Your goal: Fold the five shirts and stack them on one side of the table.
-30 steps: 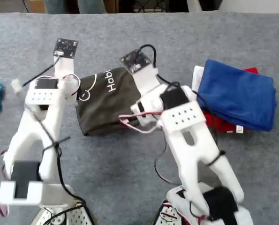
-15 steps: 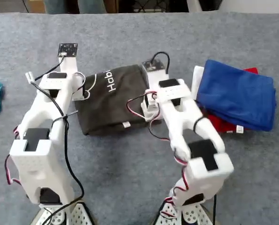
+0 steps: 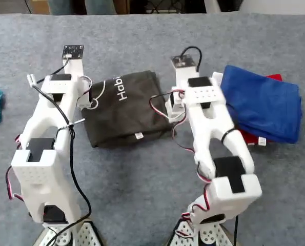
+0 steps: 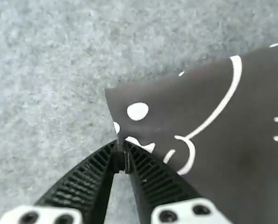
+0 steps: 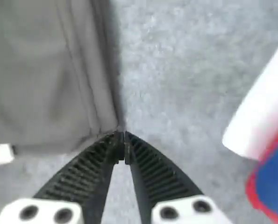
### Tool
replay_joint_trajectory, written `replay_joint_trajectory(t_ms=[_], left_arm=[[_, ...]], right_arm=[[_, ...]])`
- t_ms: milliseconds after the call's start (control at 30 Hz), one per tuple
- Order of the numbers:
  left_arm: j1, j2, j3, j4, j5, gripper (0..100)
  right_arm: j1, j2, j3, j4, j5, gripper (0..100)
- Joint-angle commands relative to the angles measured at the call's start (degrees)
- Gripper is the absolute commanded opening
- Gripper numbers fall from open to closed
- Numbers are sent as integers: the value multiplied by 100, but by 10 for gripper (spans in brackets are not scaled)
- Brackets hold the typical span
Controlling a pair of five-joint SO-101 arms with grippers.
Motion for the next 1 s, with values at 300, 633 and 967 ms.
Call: replay_joint_trajectory(t_ms=[300,633,967], left_arm=[[-725,-202,-2457,3024,-18,29],[-1604,-2488,-558,2866,-255,29],[-1640,-5732,3222,1943,-554,29]], right_arm=[[-457,-505,-462,211,-1064,176],[-1222,523,-699,-791,-2488,449],[-1231,2976,-2765,-211,-3253,449]])
